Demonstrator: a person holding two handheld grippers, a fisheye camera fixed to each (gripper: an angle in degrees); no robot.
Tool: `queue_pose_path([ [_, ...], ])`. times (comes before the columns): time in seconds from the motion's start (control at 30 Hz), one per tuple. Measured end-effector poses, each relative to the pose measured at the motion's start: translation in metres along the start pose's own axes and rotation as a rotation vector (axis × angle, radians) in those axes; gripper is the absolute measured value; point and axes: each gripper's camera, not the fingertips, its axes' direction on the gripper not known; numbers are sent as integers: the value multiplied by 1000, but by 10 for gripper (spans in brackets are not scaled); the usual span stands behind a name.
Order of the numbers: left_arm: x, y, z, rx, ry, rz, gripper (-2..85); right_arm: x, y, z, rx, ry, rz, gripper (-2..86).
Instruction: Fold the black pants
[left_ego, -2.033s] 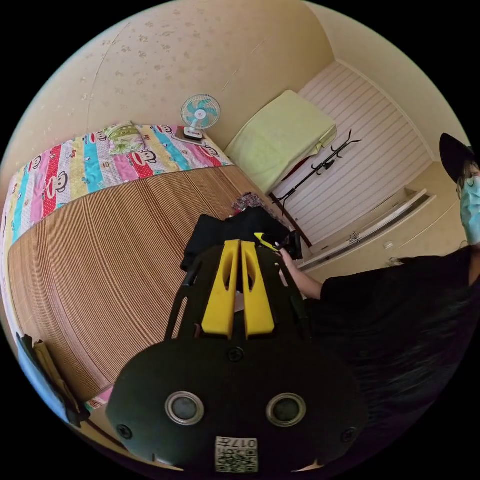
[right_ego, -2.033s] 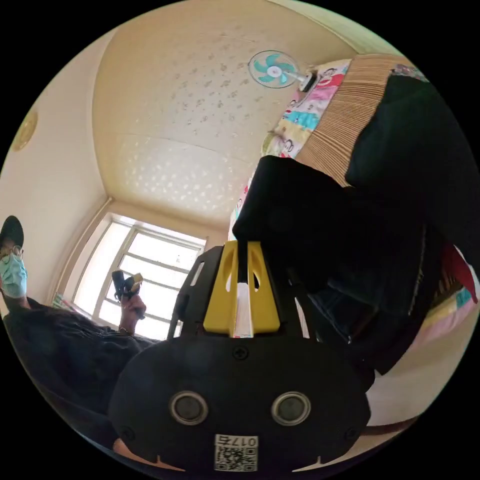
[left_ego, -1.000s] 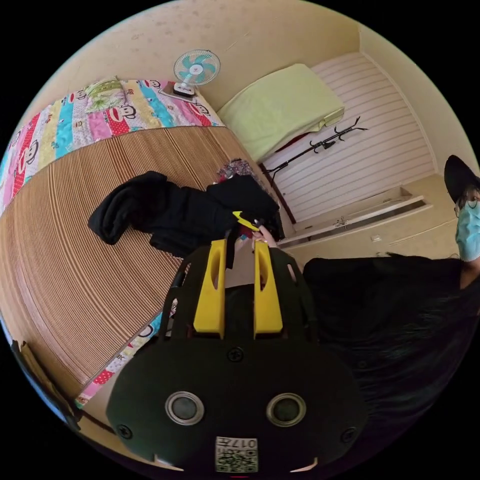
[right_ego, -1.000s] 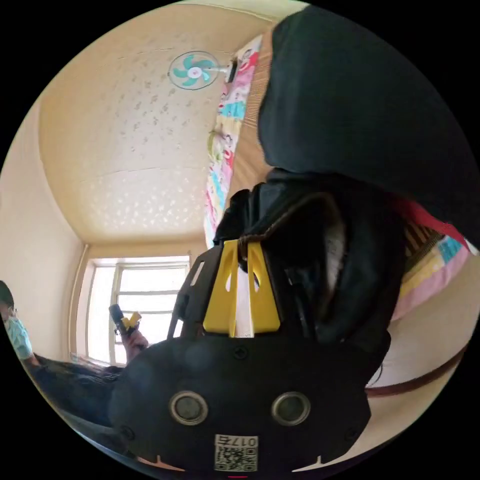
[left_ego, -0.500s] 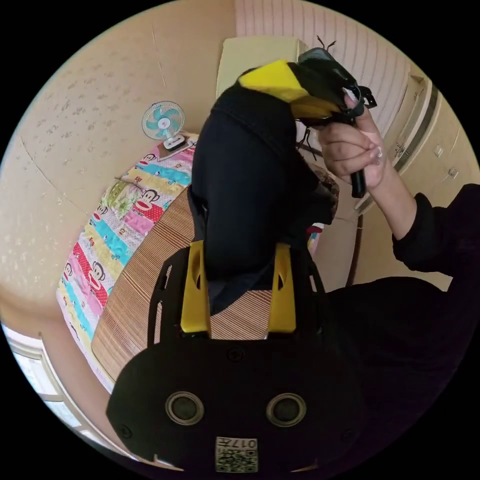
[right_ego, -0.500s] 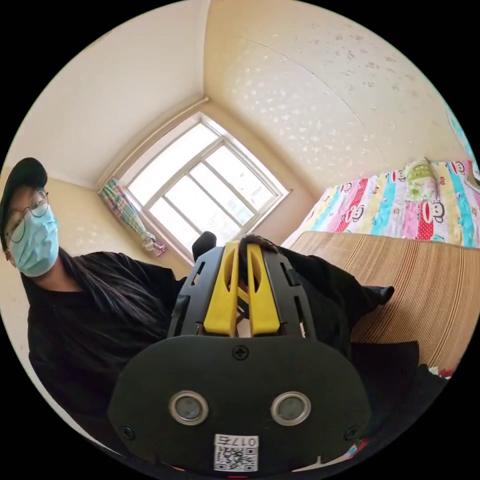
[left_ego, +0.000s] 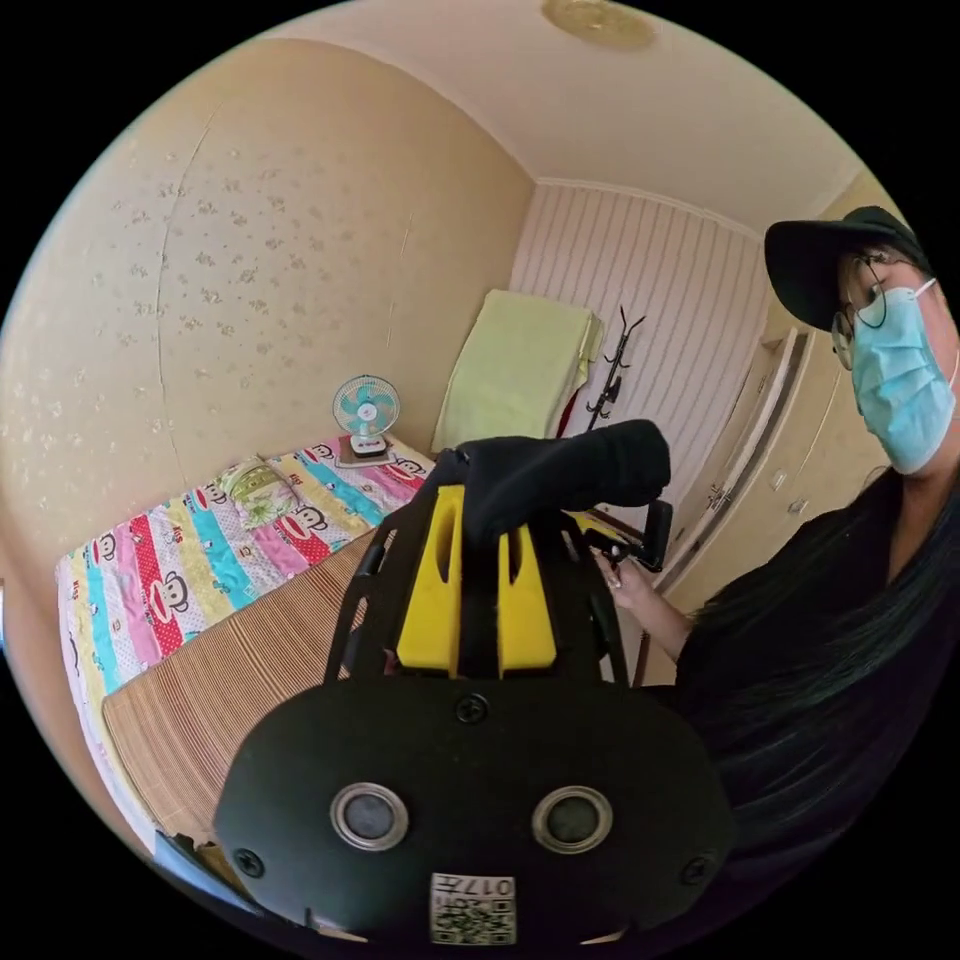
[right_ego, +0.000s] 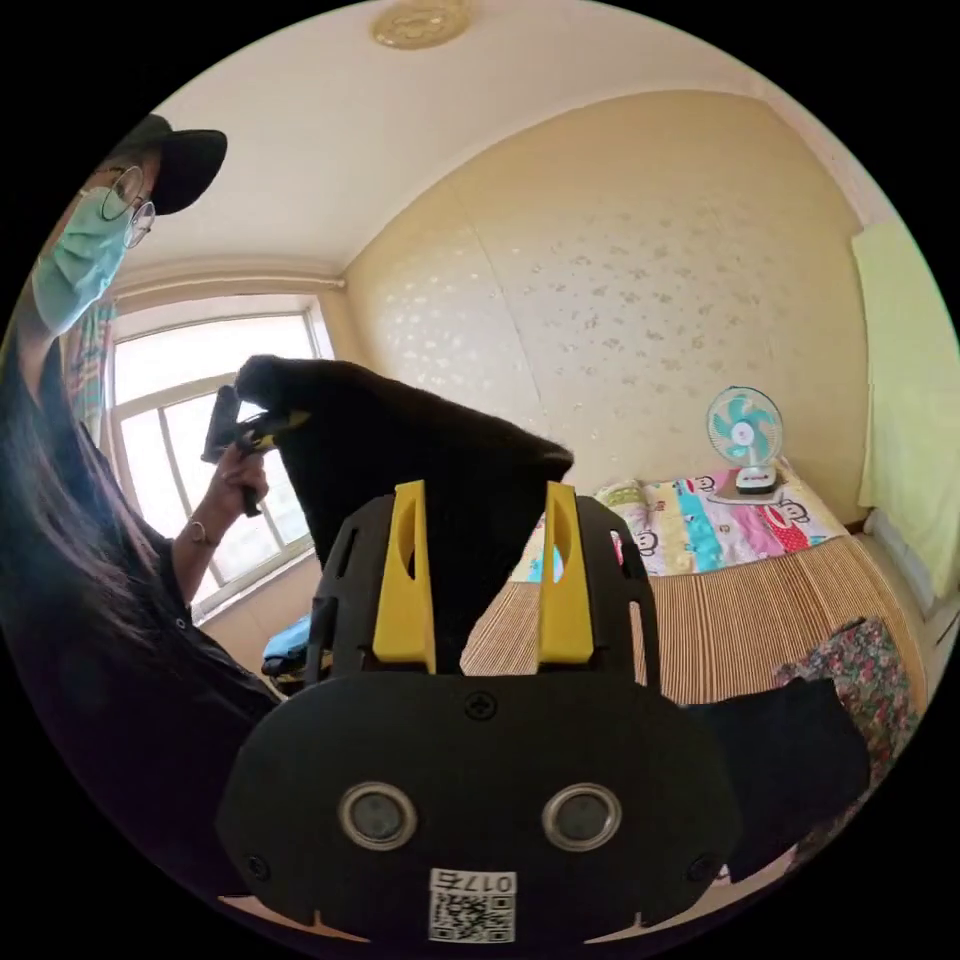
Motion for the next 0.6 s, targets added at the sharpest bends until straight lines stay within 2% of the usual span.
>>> queue_pose_path([
  [0.1,10,-6,-50,45,47,43,52,3,9,51,-65,-182,119,240],
  [0.17,13,-6,-81,82,79,60,51,-22,-4,84,-67,-294,51,242],
  [0.23,11,-1,-129,157,116,71,51,-65,-33,107,-18,-504,-75,179],
  [0.3,6,8,-175,232,123,68,51,-93,-66,110,-17,-605,-144,96],
  [0.37,-1,19,-223,301,106,68,51,-123,-94,96,74,-578,-220,86],
  [0.43,-3,35,-281,379,26,73,51,-163,-132,74,155,-649,-304,79],
  [0.53,-6,38,-327,430,-26,85,52,-216,-173,73,100,-572,-375,75],
  [0.6,-23,32,-342,457,-58,44,52,-230,-193,90,73,-547,-342,74],
])
